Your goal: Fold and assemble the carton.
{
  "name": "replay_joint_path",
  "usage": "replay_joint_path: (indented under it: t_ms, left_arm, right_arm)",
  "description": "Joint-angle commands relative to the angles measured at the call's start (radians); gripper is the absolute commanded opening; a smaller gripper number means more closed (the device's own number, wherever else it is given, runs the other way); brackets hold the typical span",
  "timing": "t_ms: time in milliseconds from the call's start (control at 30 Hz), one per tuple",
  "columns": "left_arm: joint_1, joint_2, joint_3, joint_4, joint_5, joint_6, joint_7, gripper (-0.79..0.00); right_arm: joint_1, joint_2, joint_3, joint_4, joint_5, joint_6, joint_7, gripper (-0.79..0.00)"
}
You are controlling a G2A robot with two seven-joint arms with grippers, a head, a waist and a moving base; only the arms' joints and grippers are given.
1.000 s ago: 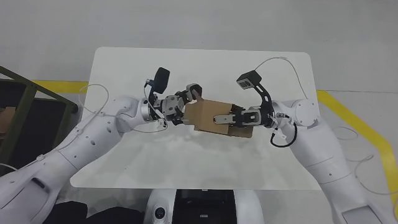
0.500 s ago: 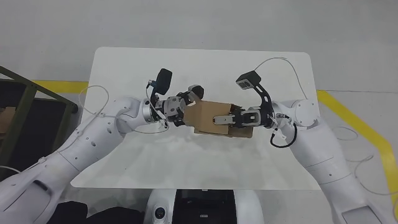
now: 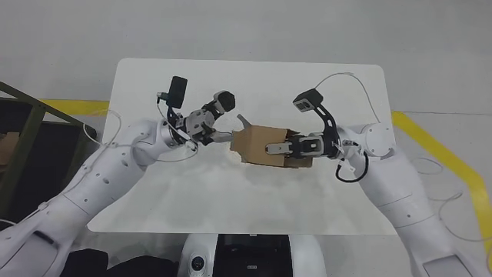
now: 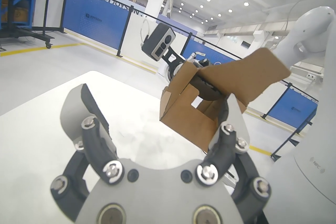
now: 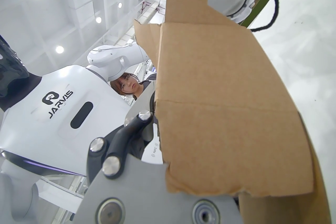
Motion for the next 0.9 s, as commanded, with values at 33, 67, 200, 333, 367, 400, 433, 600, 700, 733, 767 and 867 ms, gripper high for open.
replay_joint_path:
  t_ms: [33, 67, 200, 333, 367, 400, 433, 600, 700, 733, 767, 867]
  left_arm:
    - [0.025, 0.01, -0.033, -0.004, -0.012, 0.0, 0.041, 0.0]
    - [0.031, 0.013, -0.043, -0.004, -0.017, 0.0, 0.05, 0.0]
    - [0.041, 0.017, -0.066, 0.021, -0.057, 0.0, 0.039, 0.0]
    - [0.027, 0.009, -0.055, 0.07, -0.147, 0.003, -0.049, 0.0]
    - [0.021, 0.006, -0.048, 0.078, -0.183, 0.005, -0.08, 0.0]
    - [0.015, 0.002, -0.042, 0.085, -0.216, 0.012, -0.111, 0.0]
    - [0.008, -0.001, -0.036, 0.089, -0.244, 0.02, -0.144, 0.0]
    - [-0.017, -0.012, -0.011, 0.091, -0.36, 0.035, -0.307, 0.0]
    - [-0.024, -0.016, -0.005, 0.083, -0.408, 0.038, -0.384, 0.0]
    - [-0.025, -0.017, -0.004, 0.081, -0.423, 0.042, -0.407, 0.0]
    - [-0.027, -0.018, -0.004, 0.078, -0.436, 0.046, -0.431, 0.0]
    - [-0.028, -0.018, -0.005, 0.068, -0.464, 0.069, -0.501, 0.0]
  right_arm:
    - [0.006, -0.001, -0.009, 0.013, -0.006, 0.011, 0.008, -0.785]
    - [0.008, -0.002, -0.012, 0.016, -0.008, 0.014, 0.009, -0.785]
    - [0.016, -0.004, -0.031, 0.01, -0.021, 0.028, 0.028, -0.785]
    - [0.014, -0.004, -0.043, -0.016, -0.045, 0.032, 0.032, -0.785]
    - [0.013, -0.004, -0.044, -0.022, -0.05, 0.032, 0.032, -0.785]
    - [0.013, -0.004, -0.045, -0.027, -0.055, 0.033, 0.033, -0.785]
    - [0.012, -0.003, -0.046, -0.031, -0.058, 0.033, 0.034, -0.785]
    - [0.009, -0.003, -0.05, -0.043, -0.068, 0.038, 0.032, -0.785]
    - [0.01, -0.003, -0.05, -0.044, -0.075, 0.036, 0.024, -0.785]
    - [0.01, -0.003, -0.05, -0.044, -0.076, 0.034, 0.021, -0.785]
    - [0.01, -0.003, -0.049, -0.044, -0.078, 0.032, 0.017, -0.785]
    - [0.011, -0.002, -0.046, -0.048, -0.079, 0.028, 0.016, -0.785]
